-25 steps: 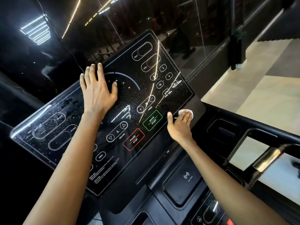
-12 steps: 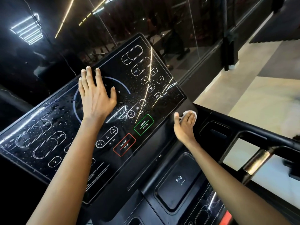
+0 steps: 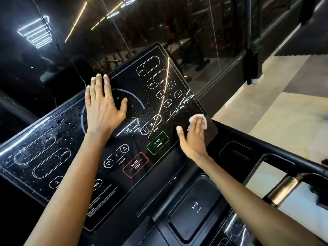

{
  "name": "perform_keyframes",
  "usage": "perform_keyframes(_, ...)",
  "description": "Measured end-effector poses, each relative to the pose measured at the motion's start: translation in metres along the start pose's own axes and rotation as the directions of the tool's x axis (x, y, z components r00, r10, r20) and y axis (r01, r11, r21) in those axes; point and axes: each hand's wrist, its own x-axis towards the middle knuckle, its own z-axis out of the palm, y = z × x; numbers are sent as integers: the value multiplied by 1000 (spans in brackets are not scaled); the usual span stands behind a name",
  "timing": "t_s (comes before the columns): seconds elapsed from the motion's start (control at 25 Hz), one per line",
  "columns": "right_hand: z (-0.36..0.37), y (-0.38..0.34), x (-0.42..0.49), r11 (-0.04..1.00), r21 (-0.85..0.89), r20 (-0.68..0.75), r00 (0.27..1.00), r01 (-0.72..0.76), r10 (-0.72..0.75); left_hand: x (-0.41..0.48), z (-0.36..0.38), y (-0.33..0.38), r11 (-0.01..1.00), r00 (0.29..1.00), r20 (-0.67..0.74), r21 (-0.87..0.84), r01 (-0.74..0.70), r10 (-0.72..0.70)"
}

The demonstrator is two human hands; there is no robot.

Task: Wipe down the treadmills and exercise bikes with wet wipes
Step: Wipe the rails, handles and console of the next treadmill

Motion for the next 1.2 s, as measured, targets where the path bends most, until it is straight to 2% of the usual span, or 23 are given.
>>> perform_keyframes(0.08,10,-13,2,991,-67,-4,993,117,-117,-1,1,-1,1000,1000,-6,1,-5,5)
perform_keyframes(0.2,9,-38,19,991,-70,-58,991,118,-122,2,1,-4,1000,1000,-5,1,-13,13)
perform_keyframes(0.32,10,-51,27,926,-189,-56,938,327,-343,4,1,-7,1000,1000,-8,1,-15,15)
perform_keyframes(0.36,9,-49,32,917,-198,-82,926,347,-369,4,0,-7,1000,1000,-3,3,-16,16)
perform_keyframes(0.44,6,-48,43,960,-134,-174,947,247,-269,5,-2,-9,1000,1000,6,3,-15,15)
perform_keyframes(0.52,7,-58,49,989,-51,-202,969,136,-143,6,-3,-11,1000,1000,9,6,-25,25)
perform_keyframes(0.6,11,-82,49,981,-56,-148,970,185,-192,6,-3,-13,999,999,11,12,-33,33)
perform_keyframes(0.72,18,-115,42,903,-155,-63,908,401,-414,9,-8,-19,1000,999,35,1,-26,26)
perform_keyframes(0.84,28,-132,37,798,-253,-23,822,547,-570,12,-14,-33,996,995,67,-46,-71,74)
perform_keyframes(0.92,29,-147,46,775,-263,-27,798,575,-602,13,-18,-40,990,988,101,-98,-103,113)
perform_keyframes(1.04,23,-182,66,807,-227,-69,818,545,-572,12,-22,-44,991,988,119,-111,-81,94)
perform_keyframes(1.2,24,-209,75,713,-249,-17,733,656,-680,10,-27,-50,992,990,130,-119,-46,61)
